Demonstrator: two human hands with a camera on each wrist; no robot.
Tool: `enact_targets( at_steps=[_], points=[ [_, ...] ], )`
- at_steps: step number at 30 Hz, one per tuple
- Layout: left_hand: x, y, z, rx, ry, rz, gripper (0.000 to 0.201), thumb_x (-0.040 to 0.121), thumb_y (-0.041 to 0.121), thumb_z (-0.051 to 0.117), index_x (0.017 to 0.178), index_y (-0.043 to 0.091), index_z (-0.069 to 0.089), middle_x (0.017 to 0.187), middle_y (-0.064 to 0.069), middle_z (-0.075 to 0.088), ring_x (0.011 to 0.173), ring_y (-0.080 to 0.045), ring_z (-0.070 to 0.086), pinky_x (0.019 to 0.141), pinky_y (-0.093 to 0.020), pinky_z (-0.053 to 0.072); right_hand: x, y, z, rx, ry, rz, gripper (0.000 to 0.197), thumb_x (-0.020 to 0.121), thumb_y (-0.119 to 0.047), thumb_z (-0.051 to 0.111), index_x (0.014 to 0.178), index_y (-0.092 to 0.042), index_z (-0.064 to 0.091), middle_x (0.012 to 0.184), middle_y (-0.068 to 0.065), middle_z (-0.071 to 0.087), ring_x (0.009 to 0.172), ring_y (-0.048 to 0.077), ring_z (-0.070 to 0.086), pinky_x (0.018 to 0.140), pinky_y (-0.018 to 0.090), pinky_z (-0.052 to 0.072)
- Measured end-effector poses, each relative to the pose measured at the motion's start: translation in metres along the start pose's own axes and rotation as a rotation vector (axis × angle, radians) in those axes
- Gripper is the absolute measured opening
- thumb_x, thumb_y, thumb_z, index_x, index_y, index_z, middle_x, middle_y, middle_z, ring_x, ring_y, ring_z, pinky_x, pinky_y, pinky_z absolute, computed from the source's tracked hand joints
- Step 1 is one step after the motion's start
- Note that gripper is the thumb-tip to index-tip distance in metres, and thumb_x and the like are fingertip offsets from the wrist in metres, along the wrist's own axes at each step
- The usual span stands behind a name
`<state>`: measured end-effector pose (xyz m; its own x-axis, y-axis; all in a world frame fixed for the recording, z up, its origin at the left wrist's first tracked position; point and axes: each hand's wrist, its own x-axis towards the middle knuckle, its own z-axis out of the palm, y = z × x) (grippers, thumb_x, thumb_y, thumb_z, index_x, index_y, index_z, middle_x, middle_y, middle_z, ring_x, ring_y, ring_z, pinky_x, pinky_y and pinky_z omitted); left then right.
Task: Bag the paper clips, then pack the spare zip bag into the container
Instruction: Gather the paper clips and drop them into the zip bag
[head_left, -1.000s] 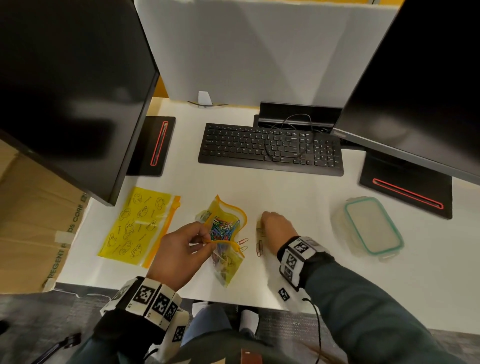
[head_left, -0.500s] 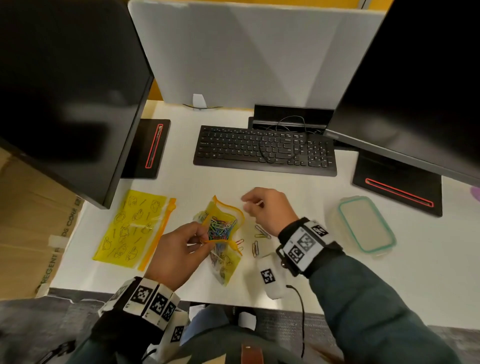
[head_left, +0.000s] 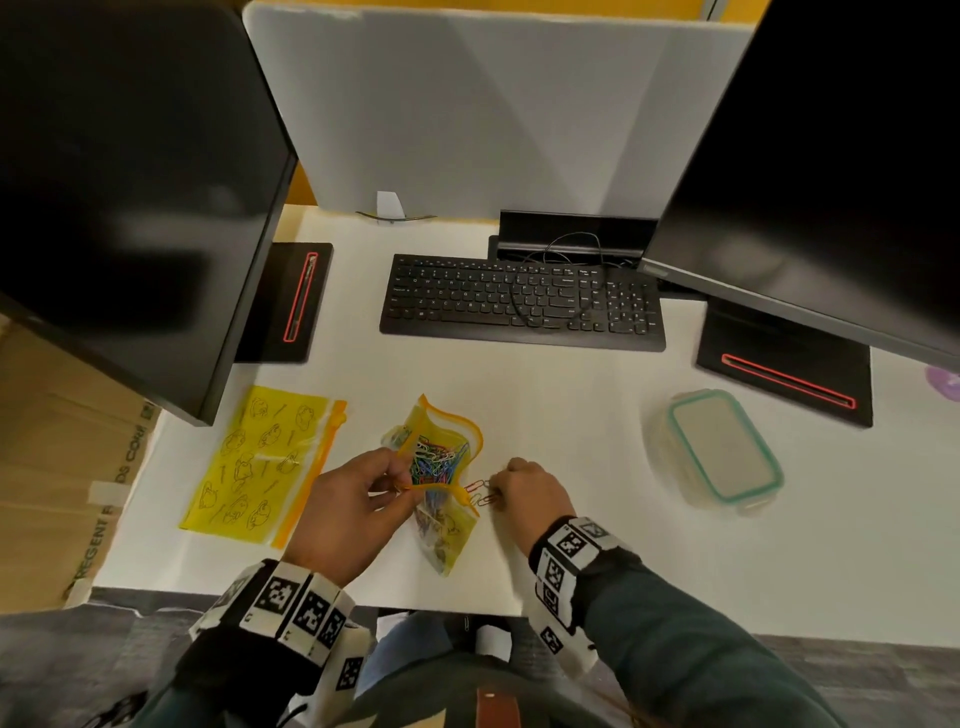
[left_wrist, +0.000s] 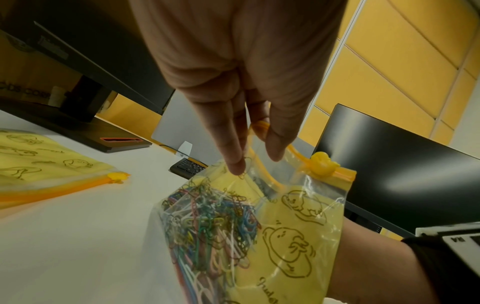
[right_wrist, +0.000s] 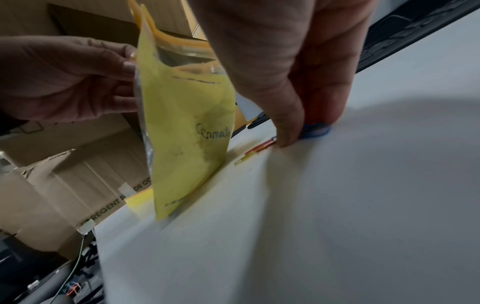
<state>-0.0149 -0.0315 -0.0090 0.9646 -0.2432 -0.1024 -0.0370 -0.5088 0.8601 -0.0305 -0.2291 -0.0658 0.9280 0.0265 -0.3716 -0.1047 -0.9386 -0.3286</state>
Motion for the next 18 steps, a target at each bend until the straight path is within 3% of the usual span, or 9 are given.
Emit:
enact_targets(
  at_steps=[5, 11, 15, 18],
  points=[
    [0.000, -0.003, -0.001, -0.006, -0.004, -0.004, 0.021, 0.072, 0.008, 0.073, 0.071, 0.022, 0.058, 0.088, 0.017, 0.063, 0.082, -0.004, 0.064, 0.067, -0.009, 0.052, -0.006, -0.006, -0.004, -0.013, -0.009, 0.055, 0.025, 0.090, 0.003, 0.037, 0.108, -0.001, 0.053, 0.113, 0.019, 0.057, 0.104, 0.033, 0.056, 0.084, 0.038, 0.046],
    [-0.001, -0.005, -0.003, -0.030, 0.003, -0.018, 0.020, 0.073, 0.008, 0.073, 0.073, 0.022, 0.058, 0.092, 0.005, 0.068, 0.082, -0.011, 0.065, 0.072, -0.019, 0.056, -0.006, -0.016, 0.001, -0.081, -0.043, 0.094, 0.030, 0.090, 0.002, 0.032, 0.117, -0.002, 0.043, 0.120, 0.019, 0.052, 0.109, 0.034, 0.050, 0.088, 0.039, 0.044],
    [-0.001, -0.006, -0.002, -0.021, 0.000, -0.012, 0.021, 0.073, 0.007, 0.073, 0.073, 0.022, 0.058, 0.089, 0.007, 0.066, 0.082, -0.009, 0.064, 0.069, -0.013, 0.054, -0.011, -0.018, 0.004, -0.086, -0.052, 0.056, 0.033, 0.088, 0.004, 0.032, 0.119, -0.003, 0.041, 0.120, 0.019, 0.049, 0.108, 0.032, 0.048, 0.086, 0.039, 0.044],
    [0.000, -0.005, -0.001, -0.011, 0.005, -0.009, 0.021, 0.073, 0.007, 0.072, 0.074, 0.021, 0.057, 0.092, 0.002, 0.068, 0.082, -0.006, 0.064, 0.068, -0.011, 0.053, -0.012, -0.018, 0.004, -0.063, -0.049, 0.050, 0.033, 0.089, 0.004, 0.030, 0.119, -0.003, 0.042, 0.122, 0.019, 0.046, 0.108, 0.031, 0.048, 0.083, 0.039, 0.044]
  ],
)
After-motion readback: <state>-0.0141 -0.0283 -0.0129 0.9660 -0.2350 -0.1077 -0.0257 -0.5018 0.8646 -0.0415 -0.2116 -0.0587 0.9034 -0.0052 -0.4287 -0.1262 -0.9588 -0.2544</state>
